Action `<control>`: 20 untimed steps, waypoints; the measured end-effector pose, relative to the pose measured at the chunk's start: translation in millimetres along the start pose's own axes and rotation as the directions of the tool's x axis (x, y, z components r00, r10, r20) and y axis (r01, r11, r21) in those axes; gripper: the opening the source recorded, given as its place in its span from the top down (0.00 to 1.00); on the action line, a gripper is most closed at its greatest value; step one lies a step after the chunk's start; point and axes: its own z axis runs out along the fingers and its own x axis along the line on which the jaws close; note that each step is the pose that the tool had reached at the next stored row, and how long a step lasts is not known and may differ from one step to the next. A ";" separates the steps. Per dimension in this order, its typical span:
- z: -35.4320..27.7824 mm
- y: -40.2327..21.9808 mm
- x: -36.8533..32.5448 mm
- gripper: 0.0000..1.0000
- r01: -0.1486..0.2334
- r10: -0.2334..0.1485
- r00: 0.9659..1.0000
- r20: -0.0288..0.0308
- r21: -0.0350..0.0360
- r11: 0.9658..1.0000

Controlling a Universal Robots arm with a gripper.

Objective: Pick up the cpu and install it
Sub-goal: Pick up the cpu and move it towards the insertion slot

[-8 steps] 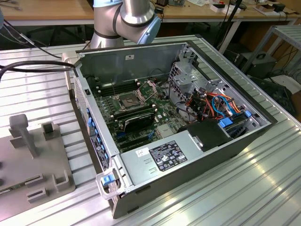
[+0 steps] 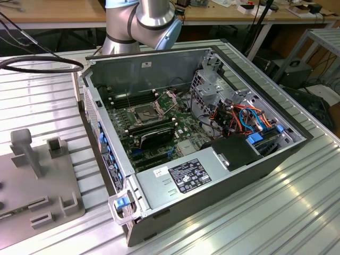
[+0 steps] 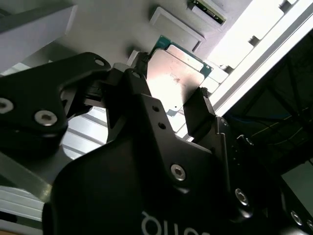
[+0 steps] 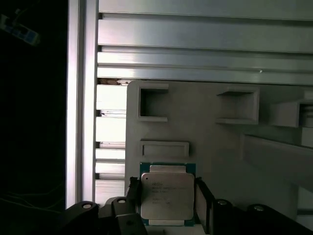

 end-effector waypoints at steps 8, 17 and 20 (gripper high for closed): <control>-4.5 0.0 0.0 0.45 0.000 0.000 1.000 0.000 0.000 1.000; -8.9 -0.1 0.0 0.45 0.000 0.000 1.000 0.000 0.000 1.000; -14.9 -0.1 -0.1 0.45 0.000 0.000 1.000 0.000 0.000 1.000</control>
